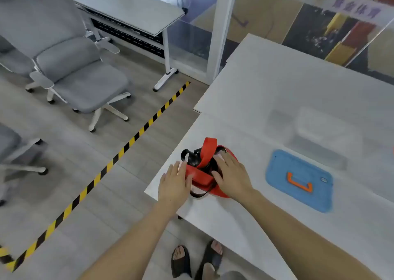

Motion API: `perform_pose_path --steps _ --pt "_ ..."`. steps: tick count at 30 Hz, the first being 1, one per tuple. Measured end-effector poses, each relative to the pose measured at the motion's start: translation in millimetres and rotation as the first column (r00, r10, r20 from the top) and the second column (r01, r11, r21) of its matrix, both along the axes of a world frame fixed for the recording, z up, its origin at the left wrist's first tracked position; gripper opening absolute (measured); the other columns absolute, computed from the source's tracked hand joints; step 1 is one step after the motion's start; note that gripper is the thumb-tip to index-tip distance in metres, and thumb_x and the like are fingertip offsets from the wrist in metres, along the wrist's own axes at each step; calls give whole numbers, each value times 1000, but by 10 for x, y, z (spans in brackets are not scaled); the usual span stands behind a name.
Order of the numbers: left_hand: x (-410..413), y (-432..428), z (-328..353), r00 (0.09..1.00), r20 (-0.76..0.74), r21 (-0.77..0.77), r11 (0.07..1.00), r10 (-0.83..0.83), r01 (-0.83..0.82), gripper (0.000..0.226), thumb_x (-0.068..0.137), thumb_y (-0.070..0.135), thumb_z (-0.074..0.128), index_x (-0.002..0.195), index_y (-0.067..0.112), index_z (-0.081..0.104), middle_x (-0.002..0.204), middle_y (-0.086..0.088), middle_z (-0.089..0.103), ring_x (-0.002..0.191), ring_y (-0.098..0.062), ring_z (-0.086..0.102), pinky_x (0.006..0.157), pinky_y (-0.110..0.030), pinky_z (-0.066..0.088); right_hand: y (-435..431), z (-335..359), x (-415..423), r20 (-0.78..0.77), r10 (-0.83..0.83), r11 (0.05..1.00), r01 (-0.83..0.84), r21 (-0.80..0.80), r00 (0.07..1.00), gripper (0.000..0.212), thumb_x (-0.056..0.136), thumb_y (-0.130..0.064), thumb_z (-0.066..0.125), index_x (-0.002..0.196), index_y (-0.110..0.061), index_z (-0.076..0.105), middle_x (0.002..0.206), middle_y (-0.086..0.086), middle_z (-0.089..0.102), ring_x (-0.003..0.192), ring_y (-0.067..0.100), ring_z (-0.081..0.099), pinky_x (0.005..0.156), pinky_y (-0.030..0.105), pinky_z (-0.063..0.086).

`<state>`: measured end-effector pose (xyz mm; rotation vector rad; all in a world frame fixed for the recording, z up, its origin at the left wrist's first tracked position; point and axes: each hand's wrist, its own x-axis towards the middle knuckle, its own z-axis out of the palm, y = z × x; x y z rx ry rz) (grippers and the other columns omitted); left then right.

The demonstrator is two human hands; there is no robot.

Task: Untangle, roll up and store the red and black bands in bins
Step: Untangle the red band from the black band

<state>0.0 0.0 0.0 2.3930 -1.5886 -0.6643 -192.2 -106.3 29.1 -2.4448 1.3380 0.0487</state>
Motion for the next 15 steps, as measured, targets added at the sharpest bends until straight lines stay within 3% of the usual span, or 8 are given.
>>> perform_pose_path --steps 3,10,15 --pt "67 -186 -95 998 -22 24 998 51 -50 59 110 43 34 164 23 23 171 -6 25 159 -28 21 126 -46 27 -316 -39 181 33 0 999 -2 50 999 62 107 -39 52 164 -22 35 175 6 25 163 27 22 129 46 25" --pt "147 -519 -367 990 -129 100 994 51 -38 64 108 43 42 165 28 17 171 -4 23 155 -29 29 119 -46 39 -980 -241 469 15 13 984 -15 178 1000 62 112 -35 45 168 -19 23 178 8 15 165 29 13 130 51 23" --pt "65 -491 -507 969 -239 113 993 64 -37 68 108 36 48 166 29 13 171 1 22 153 -26 33 114 -41 44 -1089 -323 517 26 -18 959 10 284 1000 57 108 -36 55 159 -16 39 160 10 46 147 32 45 120 49 38"
